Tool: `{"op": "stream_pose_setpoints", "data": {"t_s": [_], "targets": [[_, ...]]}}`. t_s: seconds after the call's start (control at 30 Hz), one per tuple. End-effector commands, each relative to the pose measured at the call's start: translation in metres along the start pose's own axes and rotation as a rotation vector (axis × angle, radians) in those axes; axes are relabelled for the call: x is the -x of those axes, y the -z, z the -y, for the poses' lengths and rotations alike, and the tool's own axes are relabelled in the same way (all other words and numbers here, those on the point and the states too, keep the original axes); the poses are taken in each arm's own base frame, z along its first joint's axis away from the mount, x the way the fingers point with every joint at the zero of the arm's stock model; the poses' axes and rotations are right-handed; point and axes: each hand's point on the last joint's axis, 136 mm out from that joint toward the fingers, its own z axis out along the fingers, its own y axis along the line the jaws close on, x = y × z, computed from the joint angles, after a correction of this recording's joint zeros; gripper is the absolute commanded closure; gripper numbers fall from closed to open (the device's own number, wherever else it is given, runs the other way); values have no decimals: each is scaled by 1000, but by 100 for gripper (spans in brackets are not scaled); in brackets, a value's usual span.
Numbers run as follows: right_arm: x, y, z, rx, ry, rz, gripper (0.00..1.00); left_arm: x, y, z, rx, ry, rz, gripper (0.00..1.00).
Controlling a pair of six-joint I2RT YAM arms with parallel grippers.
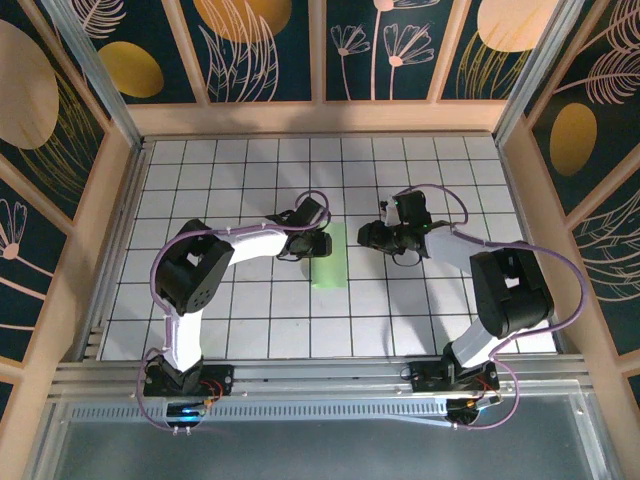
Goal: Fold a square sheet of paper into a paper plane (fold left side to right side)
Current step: First fold in half a square sheet of paper at the center of the table.
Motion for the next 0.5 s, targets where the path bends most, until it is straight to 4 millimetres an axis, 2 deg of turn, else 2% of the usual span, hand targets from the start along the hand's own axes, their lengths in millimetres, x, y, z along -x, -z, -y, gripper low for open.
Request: {"op": "stream_pose_setpoints", "data": {"t_s": [0.0, 0.47], "targets": [[-2, 0, -1, 14, 13, -11, 57, -43, -35, -65, 205, 8, -123, 56], [-4, -1, -3, 21, 16, -19, 57, -48, -39, -66, 200, 31, -133, 56]]}}
